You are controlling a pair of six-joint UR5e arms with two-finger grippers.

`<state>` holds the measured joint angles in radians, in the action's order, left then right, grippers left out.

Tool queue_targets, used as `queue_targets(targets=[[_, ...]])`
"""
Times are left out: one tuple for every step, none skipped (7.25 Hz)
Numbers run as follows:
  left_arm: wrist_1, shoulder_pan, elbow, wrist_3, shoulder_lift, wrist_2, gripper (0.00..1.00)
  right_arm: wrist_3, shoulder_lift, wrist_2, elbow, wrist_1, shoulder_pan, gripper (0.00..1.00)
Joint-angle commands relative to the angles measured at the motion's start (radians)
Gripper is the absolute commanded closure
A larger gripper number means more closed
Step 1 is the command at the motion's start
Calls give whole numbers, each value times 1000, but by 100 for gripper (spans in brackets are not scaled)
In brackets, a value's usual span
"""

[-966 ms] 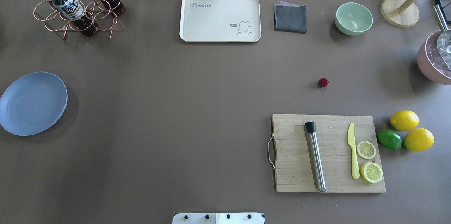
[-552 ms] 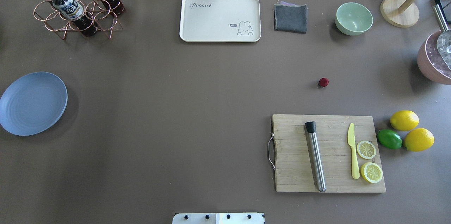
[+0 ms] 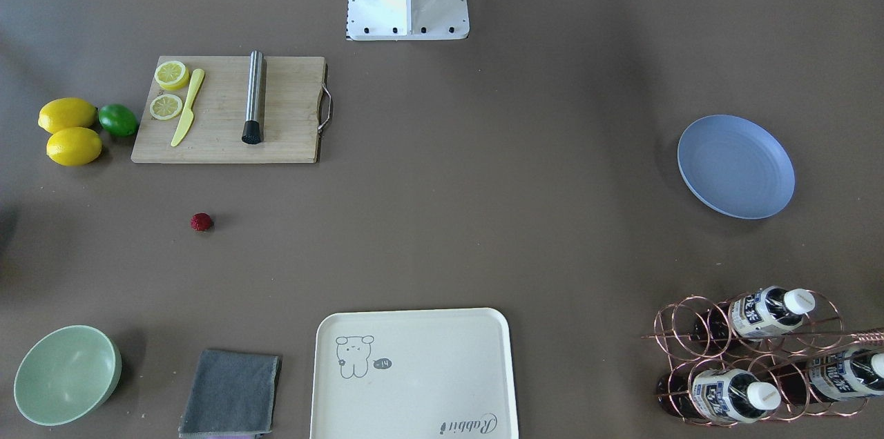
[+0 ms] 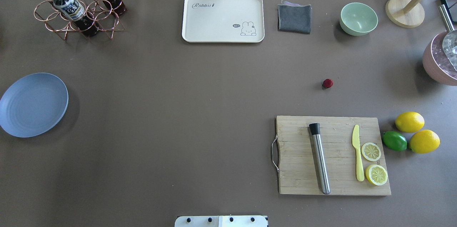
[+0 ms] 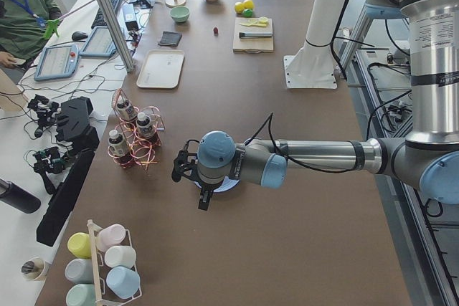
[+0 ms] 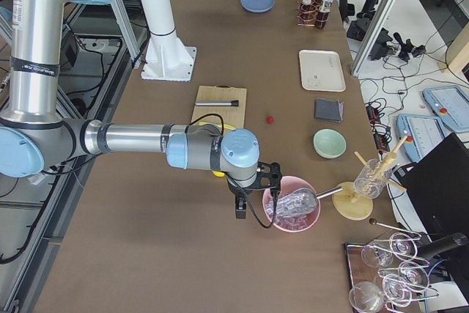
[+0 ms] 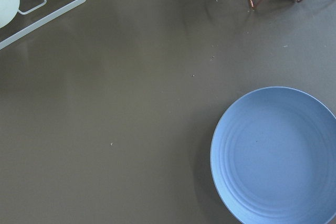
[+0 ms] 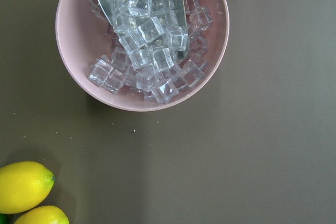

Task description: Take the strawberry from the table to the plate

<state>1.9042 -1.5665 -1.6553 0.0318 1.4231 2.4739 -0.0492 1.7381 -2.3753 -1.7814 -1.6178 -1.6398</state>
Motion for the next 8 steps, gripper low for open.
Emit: queue_targets(targets=[[297,84,156,195,13,-6,2,0,-2,-2,2,16,17,0],[438,133,219,288,13,-9,2,2,0,-4,2,27,17,0],[541,196,245,404,14,-16,2,26,0,-5,2,29,18,0],[621,259,267,486,14,-67,2,54,1,-7,-1,36,23,0],[698,320,297,534,14,-126,2,55,1,-5,-1,36,29,0],[728,366,302,586,23,-183,2,55,1,-5,0,36,31,0],[730,387,311,589,30,-197,2,55,1,-5,-1,36,32,0],[736,388,333,589,46,-197,2,55,0,-5,0,36,34,0]])
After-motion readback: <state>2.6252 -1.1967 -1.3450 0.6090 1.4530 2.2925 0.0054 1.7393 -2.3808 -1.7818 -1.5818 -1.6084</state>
